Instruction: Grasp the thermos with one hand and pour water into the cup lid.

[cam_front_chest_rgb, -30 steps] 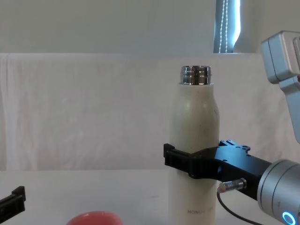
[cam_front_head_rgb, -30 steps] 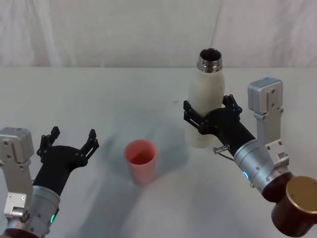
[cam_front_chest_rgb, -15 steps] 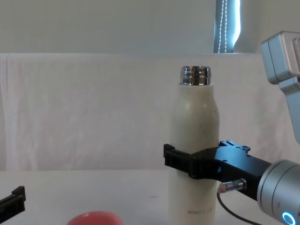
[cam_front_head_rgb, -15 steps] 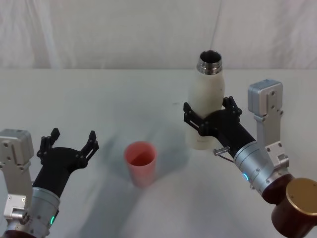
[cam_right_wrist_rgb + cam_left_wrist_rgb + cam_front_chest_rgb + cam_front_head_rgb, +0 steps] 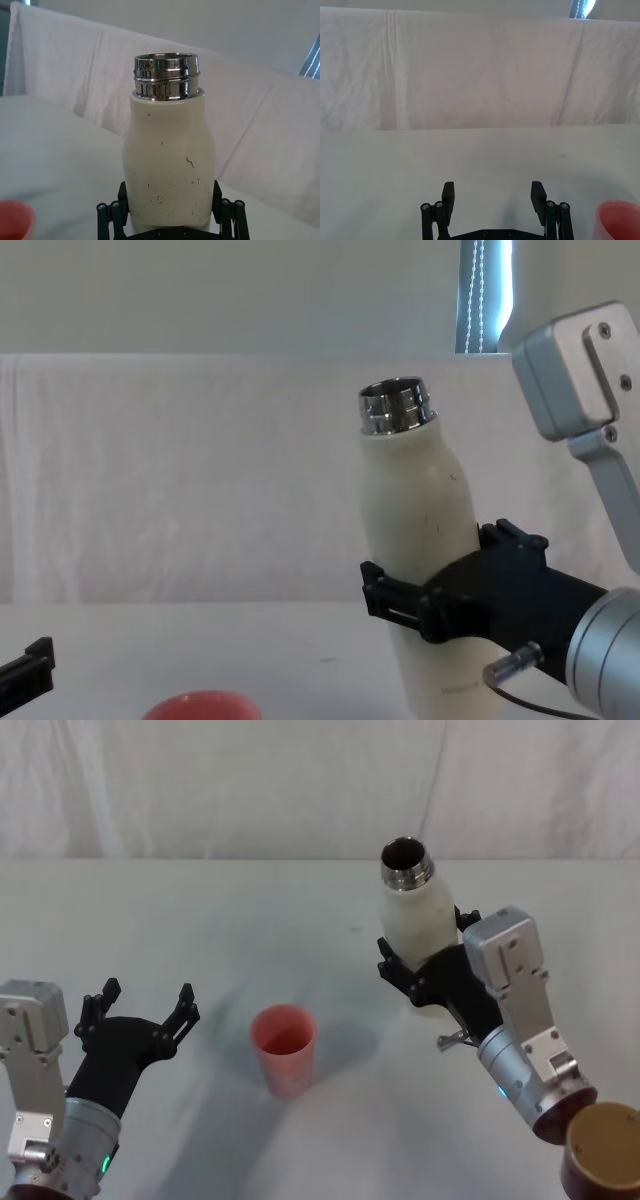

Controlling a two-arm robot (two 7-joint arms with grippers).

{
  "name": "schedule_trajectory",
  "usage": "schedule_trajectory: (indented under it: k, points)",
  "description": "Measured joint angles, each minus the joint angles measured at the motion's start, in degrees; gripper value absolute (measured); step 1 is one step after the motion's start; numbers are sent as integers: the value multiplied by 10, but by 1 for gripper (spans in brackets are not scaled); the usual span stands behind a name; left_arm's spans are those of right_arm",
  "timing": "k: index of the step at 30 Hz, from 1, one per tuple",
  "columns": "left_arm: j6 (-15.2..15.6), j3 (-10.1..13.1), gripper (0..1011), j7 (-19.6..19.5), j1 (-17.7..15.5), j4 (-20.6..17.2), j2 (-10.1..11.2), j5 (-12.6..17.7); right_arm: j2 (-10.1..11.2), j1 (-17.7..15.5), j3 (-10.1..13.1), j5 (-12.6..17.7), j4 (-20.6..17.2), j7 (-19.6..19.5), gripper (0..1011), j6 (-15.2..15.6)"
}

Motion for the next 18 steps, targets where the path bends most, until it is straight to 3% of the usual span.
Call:
schedule_trajectory:
  k: [8, 15, 18]
  points:
    - [0, 0, 1001, 0, 0, 0, 0, 0, 12, -4, -10, -71, -2, -19, 958, -16]
    - [0, 0, 1001, 0, 0, 0, 0, 0, 29, -4, -31, -168, 1, -43, 958, -27]
    - [0, 0, 1001, 0, 0, 0, 0, 0, 33, -4, -37, -192, 3, -47, 958, -29]
